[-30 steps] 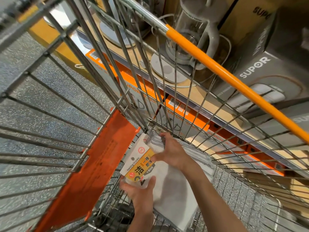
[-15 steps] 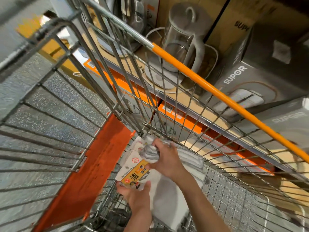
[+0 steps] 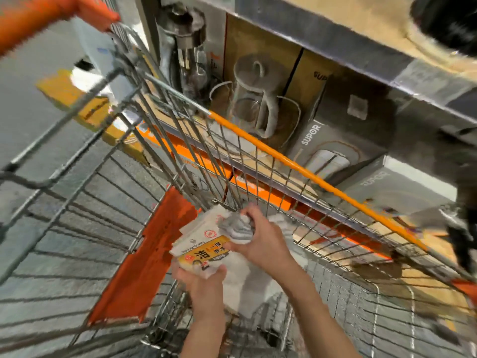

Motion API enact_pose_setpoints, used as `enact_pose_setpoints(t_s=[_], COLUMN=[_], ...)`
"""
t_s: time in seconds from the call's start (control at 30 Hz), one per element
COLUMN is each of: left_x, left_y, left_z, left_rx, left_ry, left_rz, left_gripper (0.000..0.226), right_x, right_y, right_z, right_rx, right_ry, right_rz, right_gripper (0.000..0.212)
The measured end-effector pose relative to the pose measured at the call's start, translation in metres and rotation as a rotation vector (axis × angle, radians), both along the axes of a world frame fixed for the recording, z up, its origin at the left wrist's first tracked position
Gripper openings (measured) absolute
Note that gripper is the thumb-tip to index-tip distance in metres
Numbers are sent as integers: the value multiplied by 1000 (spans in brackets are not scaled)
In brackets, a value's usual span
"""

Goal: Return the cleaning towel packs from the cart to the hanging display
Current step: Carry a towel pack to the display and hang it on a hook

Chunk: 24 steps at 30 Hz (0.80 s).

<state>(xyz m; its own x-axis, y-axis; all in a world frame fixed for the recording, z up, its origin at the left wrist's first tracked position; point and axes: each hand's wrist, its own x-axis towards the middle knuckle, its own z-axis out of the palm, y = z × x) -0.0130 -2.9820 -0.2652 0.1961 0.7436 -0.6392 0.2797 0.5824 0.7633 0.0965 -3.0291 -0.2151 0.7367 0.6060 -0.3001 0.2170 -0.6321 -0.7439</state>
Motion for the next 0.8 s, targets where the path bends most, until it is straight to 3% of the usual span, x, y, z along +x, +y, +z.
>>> enact_pose_setpoints(t_s=[0.43,0.53,0.63,0.8], left_x=[13,18,13,-8], left_y=[26,30,26,13], left_z=[220,278,334,391], left_rx=[518,587,748,1131], left_ry=[-576,-612,-610,-617], left_rz=[-414,-479,-579,-806], left_gripper=[96,94,109,83], right_x=[13,13,4,-21], right_y=[-52,-68,-83,-104], right_z=[242,292,343,403], right_rx=[551,677,796,913], right_ry=[-64,-31,9,48], right_rz=[-304,-362,-388,-443], right_gripper=[51,58,61,57])
